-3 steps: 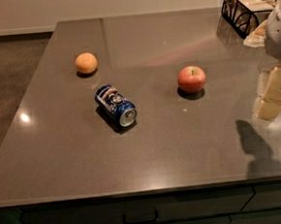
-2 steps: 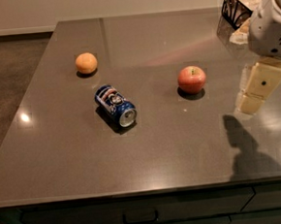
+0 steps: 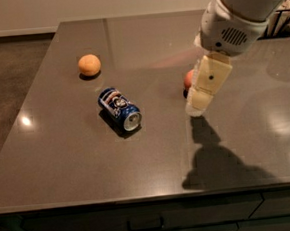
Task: Pick pepsi can
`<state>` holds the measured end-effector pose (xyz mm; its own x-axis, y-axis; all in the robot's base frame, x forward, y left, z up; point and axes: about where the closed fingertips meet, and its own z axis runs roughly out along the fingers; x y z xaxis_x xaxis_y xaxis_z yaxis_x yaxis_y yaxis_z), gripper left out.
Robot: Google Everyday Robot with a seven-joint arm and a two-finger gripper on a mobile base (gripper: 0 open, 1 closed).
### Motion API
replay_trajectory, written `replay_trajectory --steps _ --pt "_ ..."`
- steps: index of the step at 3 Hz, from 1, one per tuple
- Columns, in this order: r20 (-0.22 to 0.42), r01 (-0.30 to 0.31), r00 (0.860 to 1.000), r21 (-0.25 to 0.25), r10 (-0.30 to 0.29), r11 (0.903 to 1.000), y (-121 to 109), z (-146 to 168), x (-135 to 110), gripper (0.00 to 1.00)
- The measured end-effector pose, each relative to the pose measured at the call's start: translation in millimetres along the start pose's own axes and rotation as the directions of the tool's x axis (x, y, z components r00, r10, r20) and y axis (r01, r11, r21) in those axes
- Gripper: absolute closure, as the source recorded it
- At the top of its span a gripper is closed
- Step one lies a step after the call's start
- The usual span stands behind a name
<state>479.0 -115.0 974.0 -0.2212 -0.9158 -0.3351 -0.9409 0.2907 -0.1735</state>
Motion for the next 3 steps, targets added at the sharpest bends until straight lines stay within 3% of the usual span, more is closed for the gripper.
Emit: replay_trajectory --steps 2,3 --pt "-0.001 -0.098 0.995 -0.071 0.098 0.9927 20 20 -77 0.0" --pt "-0.049 -0.103 0.994 -0.06 0.1 0.9929 34 41 -109 0.0"
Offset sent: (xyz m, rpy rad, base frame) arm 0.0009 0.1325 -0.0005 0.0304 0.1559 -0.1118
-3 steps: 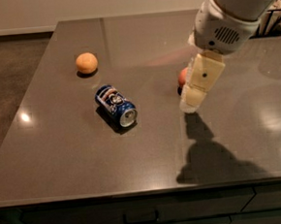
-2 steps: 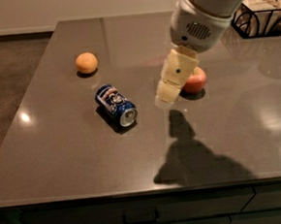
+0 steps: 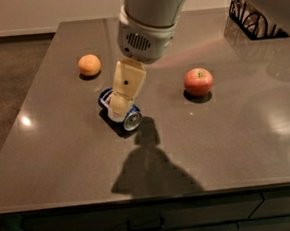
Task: Pick pepsi can
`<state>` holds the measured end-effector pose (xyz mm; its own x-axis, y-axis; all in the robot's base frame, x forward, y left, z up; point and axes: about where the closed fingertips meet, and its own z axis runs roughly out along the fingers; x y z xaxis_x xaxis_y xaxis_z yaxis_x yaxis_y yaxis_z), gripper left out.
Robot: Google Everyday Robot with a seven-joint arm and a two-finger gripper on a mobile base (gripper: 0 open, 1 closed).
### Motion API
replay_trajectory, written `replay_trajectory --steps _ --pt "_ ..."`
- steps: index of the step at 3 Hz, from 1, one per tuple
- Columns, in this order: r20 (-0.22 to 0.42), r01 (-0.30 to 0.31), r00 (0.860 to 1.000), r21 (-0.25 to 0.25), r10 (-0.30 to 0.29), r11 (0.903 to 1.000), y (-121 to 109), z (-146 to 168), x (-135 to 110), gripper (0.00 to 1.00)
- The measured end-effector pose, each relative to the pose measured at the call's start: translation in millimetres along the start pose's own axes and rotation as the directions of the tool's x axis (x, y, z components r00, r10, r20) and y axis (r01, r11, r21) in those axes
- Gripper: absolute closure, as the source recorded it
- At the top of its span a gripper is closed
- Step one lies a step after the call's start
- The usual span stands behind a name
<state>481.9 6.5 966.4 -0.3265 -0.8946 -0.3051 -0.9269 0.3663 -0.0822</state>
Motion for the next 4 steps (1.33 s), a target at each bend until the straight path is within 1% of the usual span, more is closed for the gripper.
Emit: replay_trajectory --steps 1,2,3,4 --pt "-0.085 -0.012 0.996 0.031 0.015 0.9995 0 33 -14 0.0" --pt "-0.155 -0.025 0.987 0.057 0.034 0.9981 -9 60 -18 0.0" --pt "-0.2 -0.043 0.978 0.065 0.055 0.997 -17 81 -19 0.0" --pt "-0.226 -0.053 0.972 0.058 0.065 0.9969 -19 96 -20 0.0"
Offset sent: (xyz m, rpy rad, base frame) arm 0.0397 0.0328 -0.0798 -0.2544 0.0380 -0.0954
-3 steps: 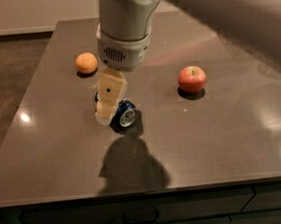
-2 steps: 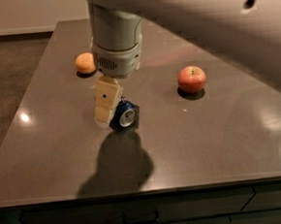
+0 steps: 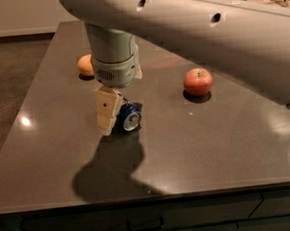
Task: Pick pepsi can
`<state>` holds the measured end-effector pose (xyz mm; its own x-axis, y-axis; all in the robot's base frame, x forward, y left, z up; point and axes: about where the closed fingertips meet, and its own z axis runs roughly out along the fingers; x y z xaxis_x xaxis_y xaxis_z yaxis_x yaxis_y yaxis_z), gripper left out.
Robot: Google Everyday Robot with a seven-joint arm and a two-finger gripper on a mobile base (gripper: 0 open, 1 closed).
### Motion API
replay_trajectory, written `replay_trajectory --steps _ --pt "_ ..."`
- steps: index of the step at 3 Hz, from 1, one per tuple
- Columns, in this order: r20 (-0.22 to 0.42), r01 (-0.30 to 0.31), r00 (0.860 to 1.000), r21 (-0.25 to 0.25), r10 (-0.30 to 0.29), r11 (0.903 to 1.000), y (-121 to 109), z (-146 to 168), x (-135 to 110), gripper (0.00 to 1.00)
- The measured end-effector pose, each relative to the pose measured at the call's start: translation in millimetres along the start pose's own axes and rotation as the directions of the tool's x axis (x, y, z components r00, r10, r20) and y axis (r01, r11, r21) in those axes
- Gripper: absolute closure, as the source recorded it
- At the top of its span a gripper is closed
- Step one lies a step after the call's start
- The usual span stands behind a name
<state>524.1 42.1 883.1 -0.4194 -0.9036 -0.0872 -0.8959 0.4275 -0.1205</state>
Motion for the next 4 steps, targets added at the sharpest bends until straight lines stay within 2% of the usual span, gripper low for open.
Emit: replay_trajectory --steps 1,2,4 --pt "-0.027 -0.003 1.0 -0.025 0.002 0.9997 3 15 -4 0.0" --pt "-0.051 -0.006 0.999 -0.038 0.004 0.9992 3 25 -5 0.16" --pt "-0.065 -0.012 0.998 -0.047 0.009 0.9988 0 30 -6 0.62"
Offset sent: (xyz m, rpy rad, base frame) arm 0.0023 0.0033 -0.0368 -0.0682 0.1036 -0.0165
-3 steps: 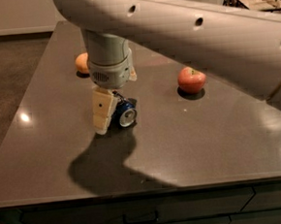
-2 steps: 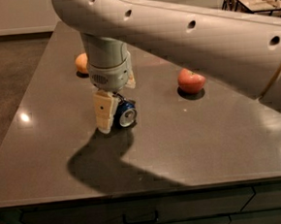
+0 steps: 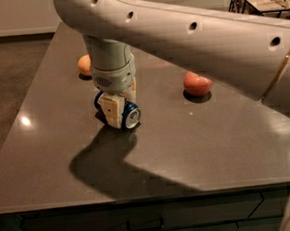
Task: Pick pepsi can
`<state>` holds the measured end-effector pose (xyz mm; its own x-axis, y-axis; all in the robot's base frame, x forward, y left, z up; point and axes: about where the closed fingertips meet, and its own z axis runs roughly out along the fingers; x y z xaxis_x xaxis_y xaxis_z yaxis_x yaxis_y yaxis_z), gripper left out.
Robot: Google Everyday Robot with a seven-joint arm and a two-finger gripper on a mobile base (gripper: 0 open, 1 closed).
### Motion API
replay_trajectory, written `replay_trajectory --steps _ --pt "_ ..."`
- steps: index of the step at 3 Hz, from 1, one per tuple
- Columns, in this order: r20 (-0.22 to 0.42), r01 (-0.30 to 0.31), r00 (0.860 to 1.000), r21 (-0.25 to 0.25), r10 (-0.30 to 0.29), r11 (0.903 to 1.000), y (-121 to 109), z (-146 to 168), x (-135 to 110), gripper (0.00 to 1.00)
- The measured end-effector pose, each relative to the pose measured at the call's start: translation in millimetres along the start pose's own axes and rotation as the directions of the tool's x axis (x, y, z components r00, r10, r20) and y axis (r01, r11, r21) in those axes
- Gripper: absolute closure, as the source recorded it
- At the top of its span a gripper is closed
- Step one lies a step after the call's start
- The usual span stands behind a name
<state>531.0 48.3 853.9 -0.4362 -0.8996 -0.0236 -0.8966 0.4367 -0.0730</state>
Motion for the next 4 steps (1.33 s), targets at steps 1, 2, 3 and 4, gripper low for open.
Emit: replay_trajectory --steps 1,2,3,4 --pt "0.042 0.031 0.999 -0.005 -0.031 0.9995 -8 -26 2 0.93" --pt "0.084 0.073 0.994 0.0 -0.073 0.9973 -16 -51 2 1.0" --pt "0.137 0.124 0.983 0.019 -0.126 0.9921 -27 -84 2 1.0" --pt "0.191 0.17 0.966 0.03 -0.173 0.985 -35 -111 2 1.0"
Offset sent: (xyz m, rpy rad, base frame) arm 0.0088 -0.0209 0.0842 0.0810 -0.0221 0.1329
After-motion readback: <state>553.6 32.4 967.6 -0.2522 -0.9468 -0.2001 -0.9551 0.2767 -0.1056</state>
